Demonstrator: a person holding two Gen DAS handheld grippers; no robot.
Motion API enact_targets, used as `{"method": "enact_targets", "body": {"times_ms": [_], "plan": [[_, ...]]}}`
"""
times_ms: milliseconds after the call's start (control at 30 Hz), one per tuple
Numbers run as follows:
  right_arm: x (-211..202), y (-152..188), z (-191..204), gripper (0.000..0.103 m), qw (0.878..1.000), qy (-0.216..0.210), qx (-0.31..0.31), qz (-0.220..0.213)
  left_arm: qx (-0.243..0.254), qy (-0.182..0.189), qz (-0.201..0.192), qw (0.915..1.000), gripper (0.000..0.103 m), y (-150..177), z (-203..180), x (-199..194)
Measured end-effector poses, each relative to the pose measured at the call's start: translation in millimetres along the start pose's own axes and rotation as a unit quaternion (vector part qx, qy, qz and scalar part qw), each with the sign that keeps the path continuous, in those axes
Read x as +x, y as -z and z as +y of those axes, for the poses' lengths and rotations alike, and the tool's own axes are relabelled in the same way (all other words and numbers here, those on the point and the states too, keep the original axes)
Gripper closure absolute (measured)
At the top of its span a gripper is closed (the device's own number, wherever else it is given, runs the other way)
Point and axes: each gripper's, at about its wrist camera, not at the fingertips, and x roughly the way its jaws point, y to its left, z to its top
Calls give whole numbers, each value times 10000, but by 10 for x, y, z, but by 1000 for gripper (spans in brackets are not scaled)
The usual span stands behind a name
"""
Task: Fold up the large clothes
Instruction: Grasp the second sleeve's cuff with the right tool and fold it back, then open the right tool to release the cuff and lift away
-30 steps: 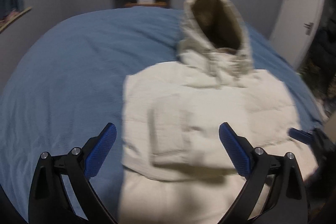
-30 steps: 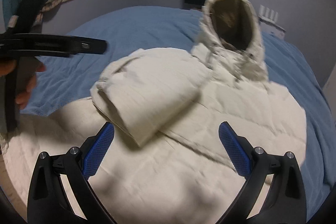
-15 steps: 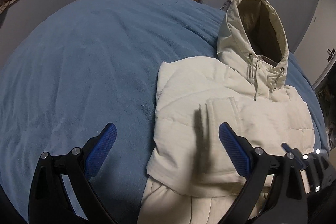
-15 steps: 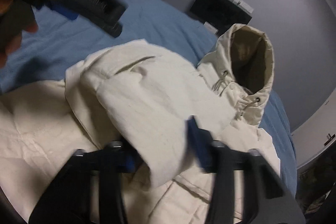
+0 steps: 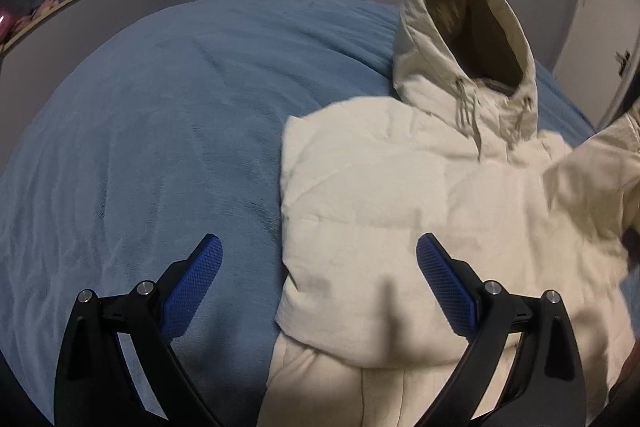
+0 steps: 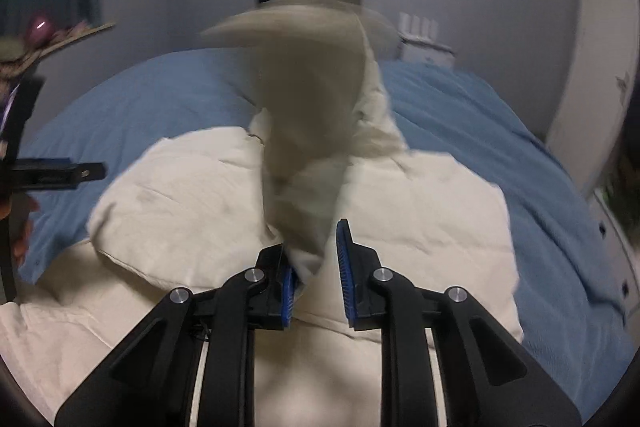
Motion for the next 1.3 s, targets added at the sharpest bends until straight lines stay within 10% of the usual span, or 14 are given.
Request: {"method": "enact_targets", "body": {"times_ms": [467,600,700,900,1300], "plan": [[588,440,-596,83,9768,-813,1597,1176,714,-227,290,9968,11,114,-321,199],[598,546,-822,52,9609,-822,2278,1344,710,-230,299,9968,11,125,-319,202],[582,546,-947,52,9545,-938,2542,1243,706,-221,299,9968,11,121,-321,199],[418,369,-980,80,9692,-697,2236,764,749,-206,282,9966,11,125,-346,187],[636,497,-1038,64,9732,-244,1868,1316,806,-198,366,9959,11,151,-353,233]]}}
